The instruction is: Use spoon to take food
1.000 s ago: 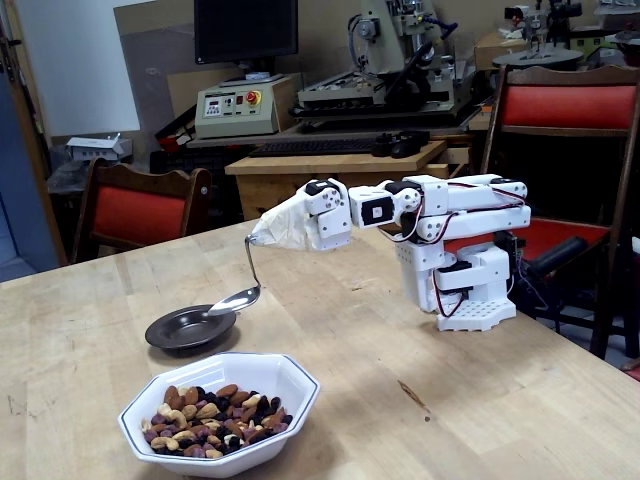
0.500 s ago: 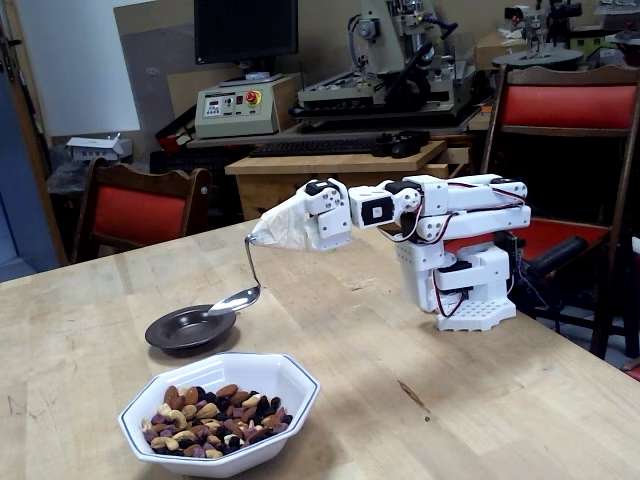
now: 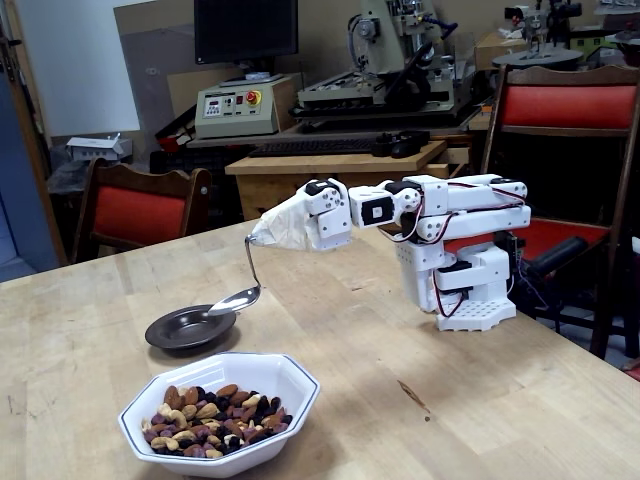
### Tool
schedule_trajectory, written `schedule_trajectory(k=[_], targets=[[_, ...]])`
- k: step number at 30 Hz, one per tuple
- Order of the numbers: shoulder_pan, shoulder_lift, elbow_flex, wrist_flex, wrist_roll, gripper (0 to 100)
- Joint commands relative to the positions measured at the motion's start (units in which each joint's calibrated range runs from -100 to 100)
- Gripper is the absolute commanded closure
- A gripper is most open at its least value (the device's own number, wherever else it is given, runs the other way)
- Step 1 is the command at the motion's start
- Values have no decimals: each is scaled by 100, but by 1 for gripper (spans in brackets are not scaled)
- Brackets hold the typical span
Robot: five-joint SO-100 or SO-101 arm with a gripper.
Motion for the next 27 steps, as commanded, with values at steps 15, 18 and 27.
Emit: schedule_trajectory(k=[15, 18, 27], targets=[[19, 25, 67, -130, 10, 96], [-3, 25, 67, -130, -5, 96], [-33, -26, 67, -130, -10, 96]])
